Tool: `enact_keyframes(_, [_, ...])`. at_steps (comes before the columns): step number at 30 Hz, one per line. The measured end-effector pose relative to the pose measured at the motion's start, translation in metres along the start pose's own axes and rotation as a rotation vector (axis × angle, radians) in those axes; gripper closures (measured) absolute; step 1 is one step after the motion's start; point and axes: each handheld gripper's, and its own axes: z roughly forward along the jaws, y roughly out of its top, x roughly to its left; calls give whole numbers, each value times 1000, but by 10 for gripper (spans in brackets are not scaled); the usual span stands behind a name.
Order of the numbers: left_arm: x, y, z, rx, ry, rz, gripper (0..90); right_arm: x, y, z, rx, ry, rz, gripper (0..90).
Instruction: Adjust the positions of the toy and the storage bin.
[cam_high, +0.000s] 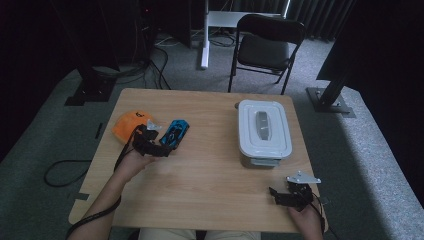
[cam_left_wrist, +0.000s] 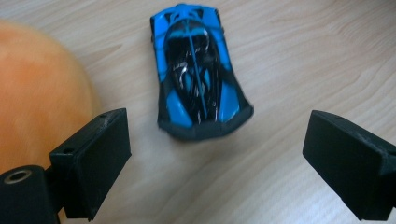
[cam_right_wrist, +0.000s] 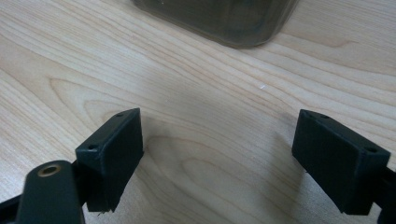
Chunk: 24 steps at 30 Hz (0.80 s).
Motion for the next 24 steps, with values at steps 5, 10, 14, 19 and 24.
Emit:
enact_keyframes(5, [1,17,16,9,0,2,84,0,0,0,0,0,0,159])
enact_keyframes(10, [3,30,33,37,-7,-7,85,0,0,0,0,0,0,159])
enact_keyframes(14, [7,36,50,76,-7,-29,85,0,0,0,0,1,0,159])
enact_keyframes(19, [9,41,66,118,-21,-20,87,0,0,0,0,1,-1,159])
enact_keyframes(24, [10,45,80,158,-3,-23,100,0,0,0,0,2,-1,159])
